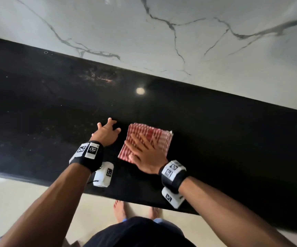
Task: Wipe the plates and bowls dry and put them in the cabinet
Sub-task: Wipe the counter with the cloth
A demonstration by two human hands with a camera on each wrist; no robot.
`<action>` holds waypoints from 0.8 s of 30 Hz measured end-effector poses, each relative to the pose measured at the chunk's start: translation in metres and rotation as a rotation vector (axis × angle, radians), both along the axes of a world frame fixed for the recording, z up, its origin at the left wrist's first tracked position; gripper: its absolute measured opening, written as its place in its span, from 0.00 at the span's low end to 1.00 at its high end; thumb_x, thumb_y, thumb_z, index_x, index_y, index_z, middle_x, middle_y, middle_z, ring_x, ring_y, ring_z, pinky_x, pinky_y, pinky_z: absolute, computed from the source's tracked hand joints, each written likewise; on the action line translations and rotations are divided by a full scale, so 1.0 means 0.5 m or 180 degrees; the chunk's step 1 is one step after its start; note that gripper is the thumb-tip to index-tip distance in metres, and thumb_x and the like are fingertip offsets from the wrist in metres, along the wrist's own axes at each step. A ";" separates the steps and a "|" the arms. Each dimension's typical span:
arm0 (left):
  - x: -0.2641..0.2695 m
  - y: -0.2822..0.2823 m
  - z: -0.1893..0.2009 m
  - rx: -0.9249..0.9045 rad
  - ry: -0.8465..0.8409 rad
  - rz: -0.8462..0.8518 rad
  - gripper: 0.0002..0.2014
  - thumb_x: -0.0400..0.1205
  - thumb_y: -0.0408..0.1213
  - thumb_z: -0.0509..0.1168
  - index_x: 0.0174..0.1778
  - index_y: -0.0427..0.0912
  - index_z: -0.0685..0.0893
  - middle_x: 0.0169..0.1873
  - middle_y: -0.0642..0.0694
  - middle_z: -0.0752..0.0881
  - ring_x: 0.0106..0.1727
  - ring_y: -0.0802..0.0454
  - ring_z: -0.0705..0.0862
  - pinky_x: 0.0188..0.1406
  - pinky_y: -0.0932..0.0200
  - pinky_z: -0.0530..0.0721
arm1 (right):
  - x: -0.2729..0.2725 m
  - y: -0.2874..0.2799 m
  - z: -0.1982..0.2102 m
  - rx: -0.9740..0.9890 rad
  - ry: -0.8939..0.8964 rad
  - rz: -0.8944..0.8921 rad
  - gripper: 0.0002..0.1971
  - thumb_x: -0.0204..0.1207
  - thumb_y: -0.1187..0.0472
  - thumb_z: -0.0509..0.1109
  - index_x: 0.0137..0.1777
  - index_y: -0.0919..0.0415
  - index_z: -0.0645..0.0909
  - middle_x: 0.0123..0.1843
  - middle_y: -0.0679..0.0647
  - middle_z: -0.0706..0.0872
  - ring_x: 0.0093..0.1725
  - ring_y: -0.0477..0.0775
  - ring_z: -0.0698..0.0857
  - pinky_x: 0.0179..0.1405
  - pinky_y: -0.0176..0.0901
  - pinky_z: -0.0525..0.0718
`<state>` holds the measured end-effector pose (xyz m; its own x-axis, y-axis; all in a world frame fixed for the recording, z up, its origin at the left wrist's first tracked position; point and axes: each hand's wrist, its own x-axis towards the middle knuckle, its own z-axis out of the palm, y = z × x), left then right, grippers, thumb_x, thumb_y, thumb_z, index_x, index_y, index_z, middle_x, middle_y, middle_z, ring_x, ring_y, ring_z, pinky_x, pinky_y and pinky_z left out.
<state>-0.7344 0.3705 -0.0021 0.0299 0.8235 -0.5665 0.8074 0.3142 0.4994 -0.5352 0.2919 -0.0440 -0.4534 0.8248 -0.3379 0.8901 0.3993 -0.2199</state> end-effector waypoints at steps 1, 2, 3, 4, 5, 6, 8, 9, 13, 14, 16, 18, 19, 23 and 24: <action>0.002 -0.001 0.001 0.0002 0.0023 -0.0053 0.31 0.92 0.49 0.60 0.91 0.51 0.60 0.93 0.47 0.53 0.93 0.37 0.41 0.89 0.31 0.54 | -0.008 -0.032 -0.002 0.0070 0.0072 0.0056 0.29 0.90 0.40 0.46 0.89 0.37 0.43 0.91 0.43 0.38 0.90 0.57 0.39 0.84 0.71 0.37; 0.011 -0.005 0.002 0.0031 0.0064 -0.0133 0.33 0.91 0.51 0.61 0.92 0.51 0.59 0.93 0.48 0.50 0.93 0.36 0.40 0.89 0.31 0.52 | -0.013 -0.066 -0.004 0.0172 0.0126 0.0121 0.29 0.90 0.40 0.46 0.89 0.37 0.45 0.92 0.43 0.41 0.91 0.57 0.41 0.84 0.72 0.38; 0.024 -0.013 0.002 0.0089 0.0105 -0.0226 0.35 0.91 0.52 0.62 0.92 0.51 0.58 0.93 0.49 0.48 0.92 0.36 0.38 0.89 0.30 0.50 | -0.017 -0.100 -0.007 0.0290 0.0178 0.0191 0.29 0.89 0.40 0.47 0.89 0.37 0.46 0.92 0.45 0.44 0.91 0.58 0.44 0.84 0.72 0.40; 0.041 -0.023 0.003 0.0165 0.0127 -0.0323 0.36 0.90 0.52 0.63 0.92 0.50 0.57 0.93 0.49 0.47 0.92 0.37 0.36 0.88 0.30 0.48 | -0.019 -0.130 -0.010 0.0385 0.0219 0.0268 0.29 0.89 0.40 0.48 0.89 0.39 0.49 0.92 0.46 0.47 0.91 0.60 0.48 0.84 0.73 0.42; 0.062 -0.035 0.000 0.0258 0.0114 -0.0447 0.36 0.90 0.52 0.63 0.92 0.50 0.56 0.93 0.49 0.46 0.92 0.37 0.35 0.88 0.29 0.45 | -0.020 -0.160 -0.014 0.0447 0.0248 0.0331 0.28 0.88 0.41 0.49 0.88 0.41 0.54 0.92 0.48 0.50 0.90 0.61 0.51 0.84 0.75 0.44; 0.083 -0.049 -0.002 0.0352 0.0079 -0.0579 0.37 0.90 0.52 0.63 0.92 0.50 0.55 0.93 0.48 0.46 0.92 0.37 0.34 0.88 0.30 0.44 | -0.020 -0.185 -0.019 0.0513 0.0271 0.0401 0.26 0.88 0.42 0.51 0.85 0.43 0.62 0.92 0.49 0.53 0.90 0.62 0.53 0.85 0.77 0.48; 0.130 -0.080 -0.009 0.0473 0.0001 -0.0929 0.38 0.91 0.53 0.62 0.93 0.49 0.53 0.93 0.47 0.44 0.91 0.38 0.32 0.89 0.31 0.42 | -0.011 -0.233 -0.030 0.0658 0.0348 0.0422 0.19 0.88 0.43 0.55 0.73 0.48 0.76 0.91 0.50 0.57 0.90 0.61 0.55 0.82 0.77 0.55; 0.152 -0.095 -0.011 0.0502 -0.0014 -0.1103 0.38 0.91 0.54 0.62 0.93 0.49 0.52 0.93 0.47 0.43 0.91 0.39 0.31 0.89 0.32 0.40 | -0.002 -0.251 -0.034 0.0713 0.0408 0.0405 0.17 0.88 0.44 0.56 0.68 0.49 0.78 0.91 0.50 0.59 0.90 0.60 0.56 0.82 0.76 0.56; 0.228 -0.152 -0.008 0.0523 -0.0062 -0.1558 0.39 0.90 0.56 0.62 0.93 0.51 0.50 0.93 0.49 0.41 0.91 0.41 0.29 0.89 0.34 0.38 | 0.064 -0.313 -0.038 0.0806 0.0278 0.0285 0.19 0.88 0.41 0.58 0.74 0.44 0.76 0.90 0.47 0.60 0.89 0.58 0.59 0.82 0.73 0.59; 0.242 -0.162 -0.005 0.0532 -0.0058 -0.1620 0.39 0.90 0.56 0.61 0.93 0.51 0.50 0.93 0.49 0.40 0.91 0.41 0.29 0.89 0.34 0.38 | 0.087 -0.325 -0.037 0.0804 0.0176 0.0214 0.22 0.89 0.39 0.56 0.80 0.41 0.71 0.91 0.46 0.58 0.89 0.57 0.58 0.83 0.72 0.58; 0.270 -0.178 0.001 0.0543 -0.0010 -0.1753 0.39 0.90 0.56 0.61 0.93 0.52 0.50 0.93 0.49 0.40 0.91 0.41 0.29 0.89 0.34 0.37 | 0.134 -0.345 -0.032 0.0776 0.0057 0.0031 0.27 0.89 0.37 0.53 0.86 0.37 0.61 0.91 0.45 0.56 0.89 0.56 0.57 0.83 0.70 0.54; 0.306 -0.195 0.007 0.0545 0.0026 -0.1901 0.39 0.90 0.56 0.61 0.93 0.52 0.49 0.93 0.49 0.39 0.90 0.42 0.28 0.89 0.35 0.37 | 0.189 -0.369 -0.026 0.0710 -0.0002 -0.0183 0.28 0.89 0.35 0.51 0.87 0.35 0.57 0.91 0.44 0.57 0.89 0.56 0.58 0.83 0.69 0.52; 0.326 -0.203 0.008 0.0548 0.0029 -0.1968 0.39 0.90 0.57 0.61 0.93 0.52 0.49 0.93 0.49 0.39 0.91 0.42 0.28 0.89 0.35 0.37 | 0.218 -0.380 -0.024 0.0677 -0.0022 -0.0286 0.27 0.89 0.35 0.50 0.87 0.34 0.57 0.91 0.44 0.57 0.89 0.56 0.58 0.83 0.69 0.52; 0.437 -0.246 0.010 0.0661 0.0022 -0.2233 0.39 0.90 0.57 0.60 0.93 0.52 0.50 0.93 0.48 0.42 0.92 0.43 0.32 0.90 0.36 0.38 | 0.353 -0.424 -0.012 0.0426 -0.0121 -0.0681 0.27 0.89 0.34 0.44 0.88 0.33 0.54 0.91 0.44 0.54 0.90 0.56 0.56 0.85 0.70 0.52; 0.467 -0.260 0.008 0.0688 0.0002 -0.2274 0.38 0.91 0.57 0.60 0.93 0.52 0.50 0.93 0.48 0.43 0.92 0.43 0.33 0.90 0.36 0.39 | 0.386 -0.435 -0.010 0.0396 -0.0112 -0.0792 0.28 0.89 0.34 0.42 0.88 0.33 0.54 0.91 0.44 0.53 0.90 0.56 0.55 0.85 0.70 0.53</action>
